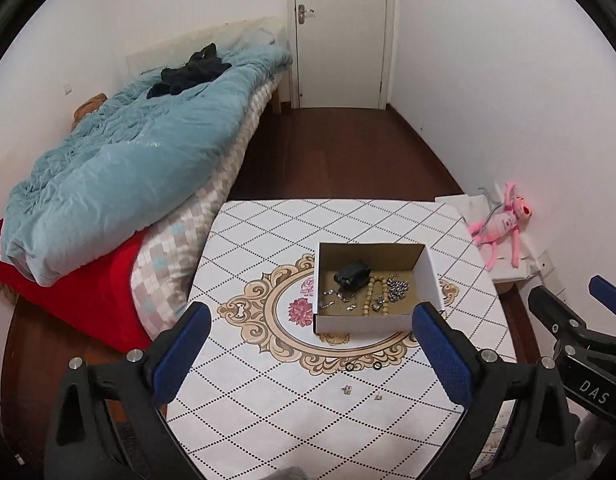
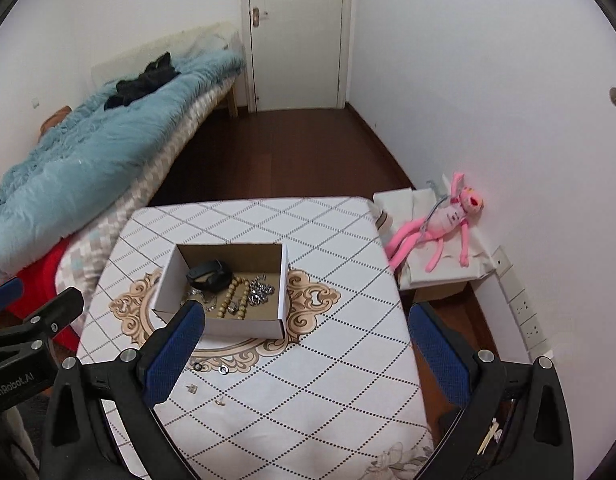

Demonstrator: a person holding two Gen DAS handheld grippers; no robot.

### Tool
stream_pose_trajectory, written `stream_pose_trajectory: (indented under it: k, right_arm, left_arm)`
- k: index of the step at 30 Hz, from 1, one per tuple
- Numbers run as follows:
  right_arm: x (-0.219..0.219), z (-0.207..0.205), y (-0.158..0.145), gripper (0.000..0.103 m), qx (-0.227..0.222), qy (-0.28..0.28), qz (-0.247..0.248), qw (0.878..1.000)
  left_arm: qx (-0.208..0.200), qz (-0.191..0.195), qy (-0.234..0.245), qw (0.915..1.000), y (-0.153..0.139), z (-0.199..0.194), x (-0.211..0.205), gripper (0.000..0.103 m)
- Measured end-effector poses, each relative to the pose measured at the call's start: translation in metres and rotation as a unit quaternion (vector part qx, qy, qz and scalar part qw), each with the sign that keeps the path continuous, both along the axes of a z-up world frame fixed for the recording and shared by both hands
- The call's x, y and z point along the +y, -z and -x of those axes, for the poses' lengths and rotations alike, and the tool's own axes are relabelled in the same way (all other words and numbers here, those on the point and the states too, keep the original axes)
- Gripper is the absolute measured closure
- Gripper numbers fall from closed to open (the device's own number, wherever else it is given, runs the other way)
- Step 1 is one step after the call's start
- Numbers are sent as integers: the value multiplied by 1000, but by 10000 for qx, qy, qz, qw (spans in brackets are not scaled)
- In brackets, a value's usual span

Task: Organize jewelry
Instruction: 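Lift both tools out of the box, then pinch a small gold earring with the right tool while the left tool pinches another earring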

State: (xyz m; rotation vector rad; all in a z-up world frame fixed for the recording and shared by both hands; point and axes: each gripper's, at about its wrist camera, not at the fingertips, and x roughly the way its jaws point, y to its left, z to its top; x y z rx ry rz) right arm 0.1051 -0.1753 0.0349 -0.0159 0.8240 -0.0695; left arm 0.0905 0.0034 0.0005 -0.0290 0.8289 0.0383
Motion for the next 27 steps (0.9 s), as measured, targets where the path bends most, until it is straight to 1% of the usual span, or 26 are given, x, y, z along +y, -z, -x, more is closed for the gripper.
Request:
stream_pose_trajectory:
  k: [7, 10, 13, 15, 17, 19, 24, 25, 26, 27]
  right_arm:
    - [2, 14, -16, 0, -116, -23, -56, 9999]
    - [2, 13, -16, 0, -71, -50, -137, 9999]
    - [2, 10, -5, 0, 92, -56, -138, 9998]
    - [3, 5, 11, 0, 279, -122, -208, 9993]
    - [5, 0, 31, 0, 497, -181, -249, 9983]
    - [9, -6, 60, 0, 810, -311, -382, 9955]
    - [27, -9, 138, 1, 1406, -535, -750, 9858]
    - [30, -8, 153, 3, 1512, -563, -811, 9836]
    - [33, -8, 164, 12, 1602, -583, -867, 9815]
    - [38, -8, 179, 25, 1738, -632, -974, 9779]
  left_arm:
    - [-26, 89, -13, 10000, -6, 8, 3, 0]
    - [114, 106, -29, 9999, 2, 5, 4, 0]
    - [272, 61, -23, 9996, 17, 0, 4, 0]
    - [408, -75, -149, 9990, 33, -2, 8, 0]
    - [650, -148, -267, 9974, 55, -7, 14, 0]
    - [858, -173, -366, 9955, 77, -10, 22, 0]
    - [1341, -480, -613, 9879, 136, -7, 40, 0]
    - [1453, -543, -631, 9859, 147, -6, 43, 0]
    - [1542, -582, -649, 9842, 155, -5, 45, 0]
    - [1637, -622, -673, 9822, 165, -4, 48, 0]
